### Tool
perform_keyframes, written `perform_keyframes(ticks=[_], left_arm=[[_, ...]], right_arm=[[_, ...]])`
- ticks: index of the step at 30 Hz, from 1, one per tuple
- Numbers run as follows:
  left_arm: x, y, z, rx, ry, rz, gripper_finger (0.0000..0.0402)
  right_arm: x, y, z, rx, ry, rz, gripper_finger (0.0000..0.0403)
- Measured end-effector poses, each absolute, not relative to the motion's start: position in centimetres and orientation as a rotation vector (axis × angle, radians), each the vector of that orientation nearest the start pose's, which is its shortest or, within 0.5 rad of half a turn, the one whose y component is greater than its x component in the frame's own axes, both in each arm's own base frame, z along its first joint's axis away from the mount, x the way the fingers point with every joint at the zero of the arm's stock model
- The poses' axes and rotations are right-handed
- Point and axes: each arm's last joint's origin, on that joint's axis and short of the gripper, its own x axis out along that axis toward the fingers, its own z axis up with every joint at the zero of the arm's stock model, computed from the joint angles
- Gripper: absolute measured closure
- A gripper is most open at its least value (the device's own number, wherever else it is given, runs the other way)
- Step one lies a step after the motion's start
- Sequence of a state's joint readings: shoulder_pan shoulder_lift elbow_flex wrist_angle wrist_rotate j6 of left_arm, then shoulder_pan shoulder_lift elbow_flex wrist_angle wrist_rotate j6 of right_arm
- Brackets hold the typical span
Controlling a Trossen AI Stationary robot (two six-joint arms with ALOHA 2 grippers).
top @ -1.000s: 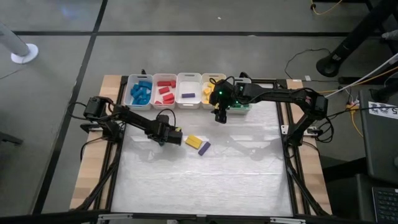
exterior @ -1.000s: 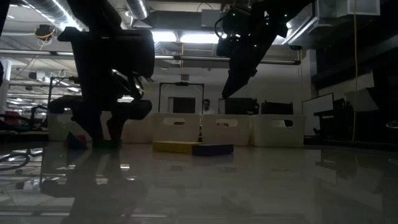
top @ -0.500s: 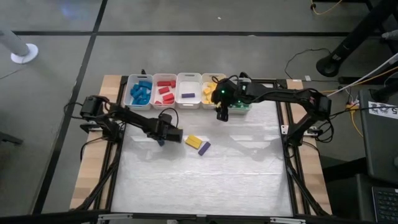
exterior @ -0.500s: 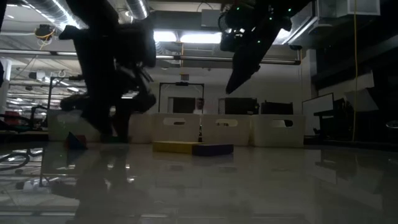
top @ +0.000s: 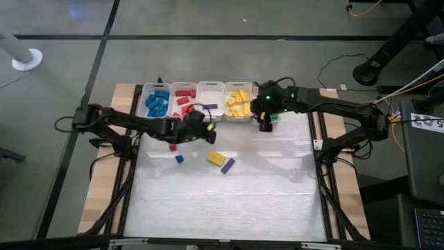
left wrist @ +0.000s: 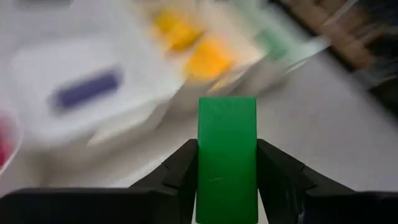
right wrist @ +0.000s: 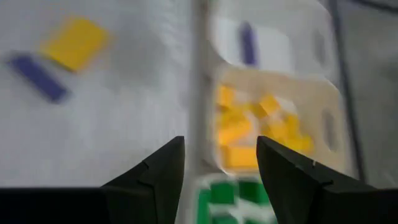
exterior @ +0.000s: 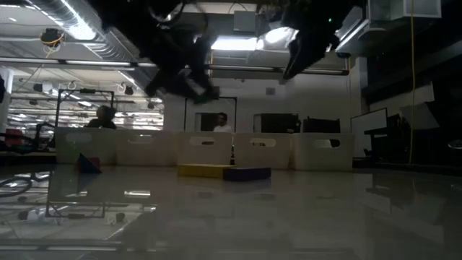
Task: Sort blocks
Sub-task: Put the green block into the right white bin
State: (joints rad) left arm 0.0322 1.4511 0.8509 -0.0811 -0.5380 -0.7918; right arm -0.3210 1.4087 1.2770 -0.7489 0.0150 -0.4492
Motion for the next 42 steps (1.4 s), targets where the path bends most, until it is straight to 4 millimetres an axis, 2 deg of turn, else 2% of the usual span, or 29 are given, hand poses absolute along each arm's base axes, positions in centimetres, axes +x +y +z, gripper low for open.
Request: perform_keyframes(ticks=[5,8,12,17,25,33,42], left_arm=[[30.3,3.8,24.9,-0.515,0.26,0.516,0.0279],[30.4,4.2,26.0,-0.494,0.207,0.379,0.0278],[30.5,4.4,26.3,-0.491,0.207,0.264,0.0277],[30.5,4.3,26.3,-0.471,0.223,0.207,0.0277],[30.6,4.1,26.7,-0.445,0.195,0.125,0.0277],[30.7,4.0,26.9,-0.437,0.186,0.096,0.0276],[30.6,3.9,26.9,-0.441,0.193,0.077,0.0276]], right_arm=[[27.9,-8.3,32.7,-0.344,0.711,0.239,0.0203],[28.3,-8.0,33.2,-0.392,0.586,0.364,0.0203],[28.9,-8.1,33.9,-0.435,0.477,0.376,0.0203],[29.7,-8.1,34.4,-0.479,0.396,0.361,0.0203],[31.6,-7.8,32.5,-0.535,0.416,0.416,0.0203],[32.6,-6.6,32.8,-0.622,0.338,0.433,0.0203],[32.8,-6.0,32.8,-0.685,0.346,0.413,0.0203]])
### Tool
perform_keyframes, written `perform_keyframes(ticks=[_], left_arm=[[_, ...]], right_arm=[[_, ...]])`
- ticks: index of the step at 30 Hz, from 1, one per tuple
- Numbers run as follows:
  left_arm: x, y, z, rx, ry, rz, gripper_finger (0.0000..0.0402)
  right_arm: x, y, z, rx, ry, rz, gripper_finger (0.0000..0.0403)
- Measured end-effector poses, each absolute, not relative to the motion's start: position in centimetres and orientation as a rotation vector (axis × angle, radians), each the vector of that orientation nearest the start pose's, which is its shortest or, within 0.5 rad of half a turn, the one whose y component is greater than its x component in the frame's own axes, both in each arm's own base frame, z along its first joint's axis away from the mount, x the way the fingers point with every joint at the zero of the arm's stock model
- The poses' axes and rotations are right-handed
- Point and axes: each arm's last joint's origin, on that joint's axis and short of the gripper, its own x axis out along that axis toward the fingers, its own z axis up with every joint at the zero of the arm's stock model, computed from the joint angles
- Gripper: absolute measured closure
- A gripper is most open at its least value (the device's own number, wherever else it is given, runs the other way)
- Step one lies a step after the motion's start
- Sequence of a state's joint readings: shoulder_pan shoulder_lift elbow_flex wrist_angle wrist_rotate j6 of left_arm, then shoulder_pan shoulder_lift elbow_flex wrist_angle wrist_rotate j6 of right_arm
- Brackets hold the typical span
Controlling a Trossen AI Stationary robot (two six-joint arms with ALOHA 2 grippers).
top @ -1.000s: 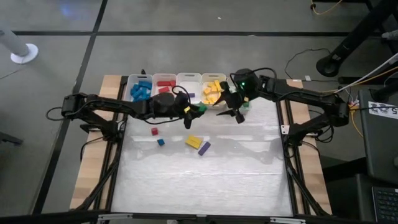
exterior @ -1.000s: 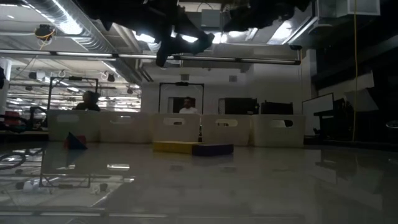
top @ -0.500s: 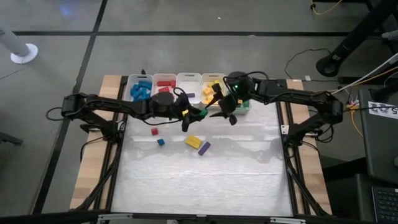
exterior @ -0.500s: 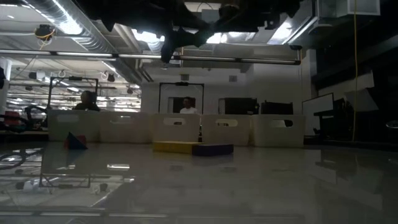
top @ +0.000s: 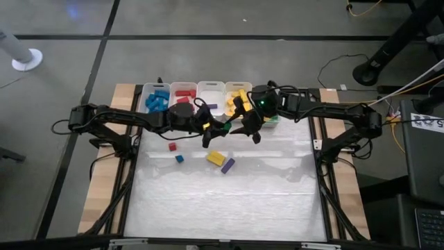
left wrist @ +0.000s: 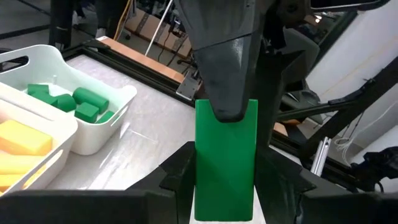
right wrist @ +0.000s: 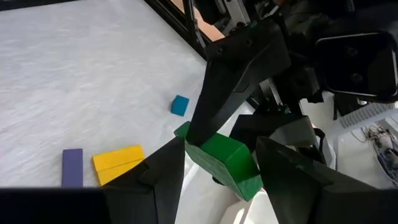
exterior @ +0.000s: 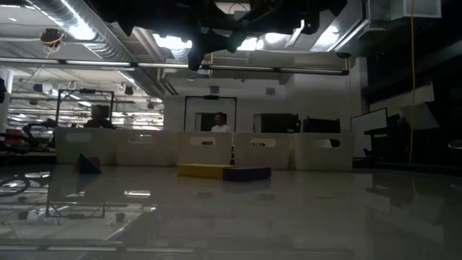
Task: Sort blocks
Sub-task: Put the green block into the right white bin
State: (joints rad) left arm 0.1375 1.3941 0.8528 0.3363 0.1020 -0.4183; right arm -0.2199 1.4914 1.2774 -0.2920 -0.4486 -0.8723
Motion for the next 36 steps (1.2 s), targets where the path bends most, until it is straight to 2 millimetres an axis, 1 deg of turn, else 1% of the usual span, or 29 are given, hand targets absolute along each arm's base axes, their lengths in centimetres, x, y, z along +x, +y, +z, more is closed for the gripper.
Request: perform_keyframes(ticks=[4,9,14,20,23,26,30,32,36], left_arm=[[30.7,3.9,26.9,-0.425,0.195,0.072,0.0276],[30.7,3.9,26.9,-0.392,0.195,0.069,0.0276],[30.7,3.9,26.8,-0.39,0.196,0.058,0.0276],[30.7,3.9,26.8,-0.384,0.2,0.057,0.0276],[30.6,3.9,26.7,-0.364,0.211,0.055,0.0276],[30.6,3.9,26.7,-0.364,0.213,0.056,0.0276],[30.6,3.9,26.7,-0.343,0.212,0.061,0.0271],[30.6,4.0,26.7,-0.32,0.212,0.066,0.0259],[30.6,4.1,26.8,-0.278,0.203,0.088,0.0228]], right_arm=[[32.8,-6.0,32.7,-0.688,0.341,0.429,0.0203],[33.1,-6.1,32.2,-0.691,0.352,0.438,0.0209],[33.6,-5.8,31.6,-0.695,0.373,0.452,0.0246],[33.6,-5.9,31.4,-0.691,0.383,0.458,0.0303],[33.6,-5.8,31.4,-0.698,0.381,0.464,0.0322],[33.6,-5.8,31.3,-0.697,0.384,0.465,0.0324],[33.6,-5.8,31.3,-0.687,0.389,0.462,0.0315],[33.6,-5.9,31.3,-0.682,0.391,0.456,0.0316],[33.6,-6.0,31.3,-0.674,0.425,0.406,0.033]])
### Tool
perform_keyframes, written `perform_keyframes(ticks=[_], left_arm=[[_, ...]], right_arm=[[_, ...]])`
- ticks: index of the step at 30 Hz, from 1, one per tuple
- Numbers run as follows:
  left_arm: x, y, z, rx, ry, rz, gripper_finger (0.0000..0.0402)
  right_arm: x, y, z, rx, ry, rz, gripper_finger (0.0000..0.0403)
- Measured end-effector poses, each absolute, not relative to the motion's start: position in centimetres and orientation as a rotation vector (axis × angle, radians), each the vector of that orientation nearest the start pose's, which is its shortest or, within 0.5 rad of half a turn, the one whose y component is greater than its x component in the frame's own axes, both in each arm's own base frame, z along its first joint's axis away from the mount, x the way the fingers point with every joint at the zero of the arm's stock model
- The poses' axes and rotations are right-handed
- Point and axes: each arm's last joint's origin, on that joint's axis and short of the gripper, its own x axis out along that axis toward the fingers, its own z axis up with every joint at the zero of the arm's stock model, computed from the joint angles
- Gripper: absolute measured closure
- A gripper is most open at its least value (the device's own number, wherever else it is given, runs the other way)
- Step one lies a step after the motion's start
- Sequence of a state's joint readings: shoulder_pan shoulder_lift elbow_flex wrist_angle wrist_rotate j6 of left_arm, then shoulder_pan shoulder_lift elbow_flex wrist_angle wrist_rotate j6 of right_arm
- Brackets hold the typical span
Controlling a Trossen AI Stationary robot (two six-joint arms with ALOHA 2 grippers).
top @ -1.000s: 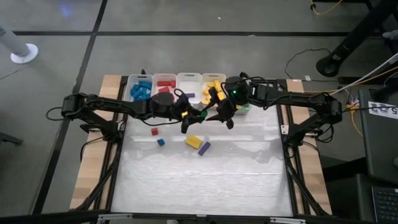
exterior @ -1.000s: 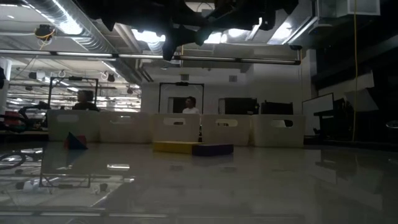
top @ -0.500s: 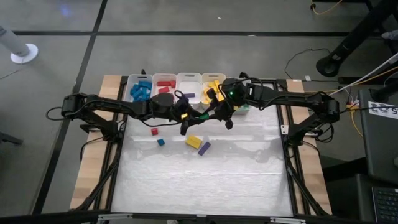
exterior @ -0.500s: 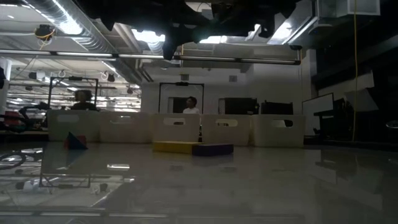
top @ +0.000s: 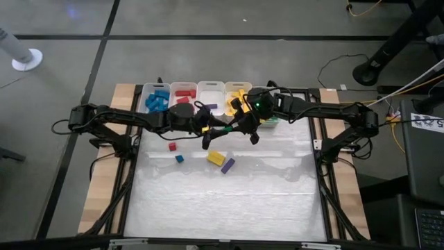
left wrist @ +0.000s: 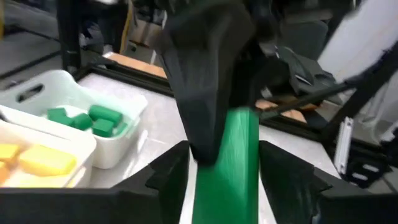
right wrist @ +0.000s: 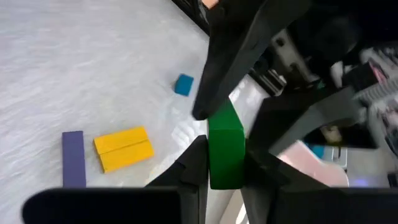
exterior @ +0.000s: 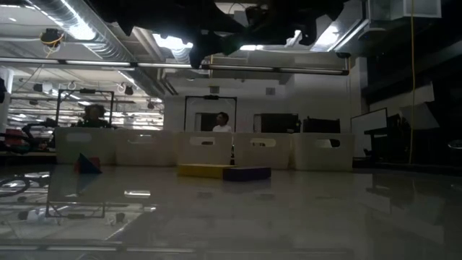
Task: Sort blocks
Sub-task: Put the green block into the right white bin
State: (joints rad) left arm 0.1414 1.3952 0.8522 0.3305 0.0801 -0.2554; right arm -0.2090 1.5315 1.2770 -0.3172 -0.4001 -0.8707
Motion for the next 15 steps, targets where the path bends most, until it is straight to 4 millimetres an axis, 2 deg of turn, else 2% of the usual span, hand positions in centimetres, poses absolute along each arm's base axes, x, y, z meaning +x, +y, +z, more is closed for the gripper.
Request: perform_keyframes(ticks=[8,15], left_arm=[[30.4,5.8,26.8,-0.278,0.193,0.141,0.0194],[29.5,7.8,26.9,-0.29,0.208,0.208,0.0192]], right_arm=[[33.5,-6.3,30.9,-0.683,0.52,0.306,0.0335],[32.7,-7.1,30.1,-0.756,0.766,0.074,0.0336]])
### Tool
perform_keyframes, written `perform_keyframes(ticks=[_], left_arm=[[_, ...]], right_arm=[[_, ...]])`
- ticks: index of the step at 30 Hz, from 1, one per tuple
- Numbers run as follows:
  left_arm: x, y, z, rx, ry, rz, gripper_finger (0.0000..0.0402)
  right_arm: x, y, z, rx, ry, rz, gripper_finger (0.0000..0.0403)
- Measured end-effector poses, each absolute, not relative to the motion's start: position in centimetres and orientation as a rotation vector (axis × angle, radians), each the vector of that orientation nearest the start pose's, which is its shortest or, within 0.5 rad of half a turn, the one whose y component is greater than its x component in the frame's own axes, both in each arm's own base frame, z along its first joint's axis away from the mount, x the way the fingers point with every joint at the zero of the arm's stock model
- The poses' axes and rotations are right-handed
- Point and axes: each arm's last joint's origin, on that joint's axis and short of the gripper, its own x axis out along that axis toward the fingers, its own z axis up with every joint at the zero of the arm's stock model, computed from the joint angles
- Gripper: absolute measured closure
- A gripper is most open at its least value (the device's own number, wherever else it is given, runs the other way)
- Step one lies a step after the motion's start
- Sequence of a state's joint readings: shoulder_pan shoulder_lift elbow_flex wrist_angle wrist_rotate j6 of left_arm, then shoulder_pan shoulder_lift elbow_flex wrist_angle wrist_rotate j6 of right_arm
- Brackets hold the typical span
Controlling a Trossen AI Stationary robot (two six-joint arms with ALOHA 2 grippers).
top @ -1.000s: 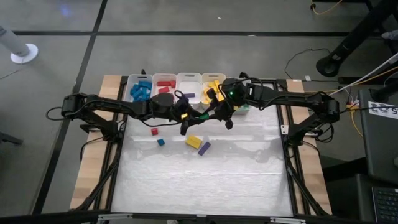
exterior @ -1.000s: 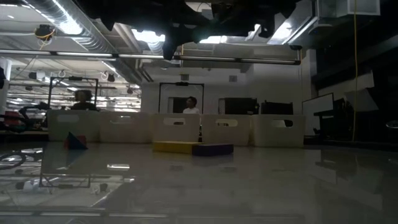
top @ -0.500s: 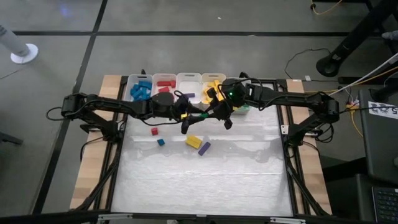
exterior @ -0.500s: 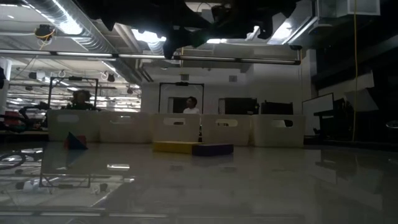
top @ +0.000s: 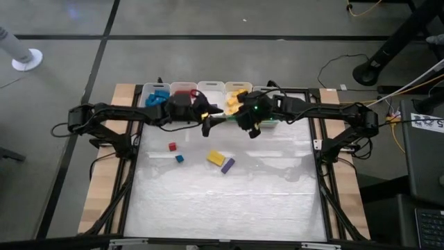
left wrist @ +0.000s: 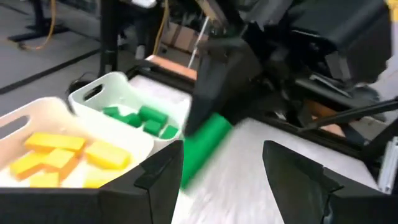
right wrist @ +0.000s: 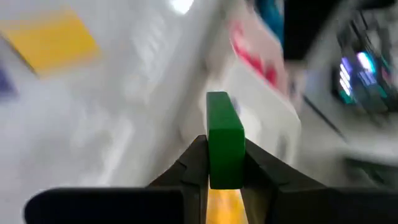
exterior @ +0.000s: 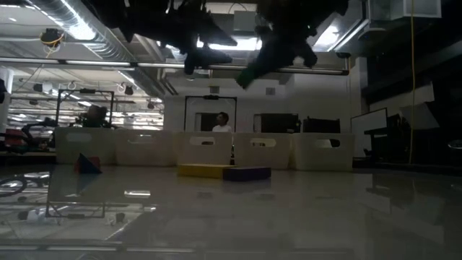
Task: Sort blocks
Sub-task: Put the green block into the right white bin
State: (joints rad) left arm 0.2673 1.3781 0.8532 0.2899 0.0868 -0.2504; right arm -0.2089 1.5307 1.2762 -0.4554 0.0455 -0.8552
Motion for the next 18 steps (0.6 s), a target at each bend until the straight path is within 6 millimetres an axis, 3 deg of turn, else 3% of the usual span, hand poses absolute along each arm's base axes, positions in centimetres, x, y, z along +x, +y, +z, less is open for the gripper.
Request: perform_keyframes(ticks=[6,10,18], left_arm=[[28.9,8.7,25.7,-0.301,0.339,0.252,0.0192],[28.4,8.6,24.7,-0.321,0.446,0.263,0.0192],[28.2,7.4,23.7,-0.305,0.569,0.228,0.0192]], right_arm=[[31.1,-8.7,29.3,-0.84,1.079,-0.212,0.0333],[29.4,-10.9,28.6,-0.736,1.236,-0.313,0.0333],[26.9,-15.2,28.2,-0.463,1.264,-0.381,0.0332]])
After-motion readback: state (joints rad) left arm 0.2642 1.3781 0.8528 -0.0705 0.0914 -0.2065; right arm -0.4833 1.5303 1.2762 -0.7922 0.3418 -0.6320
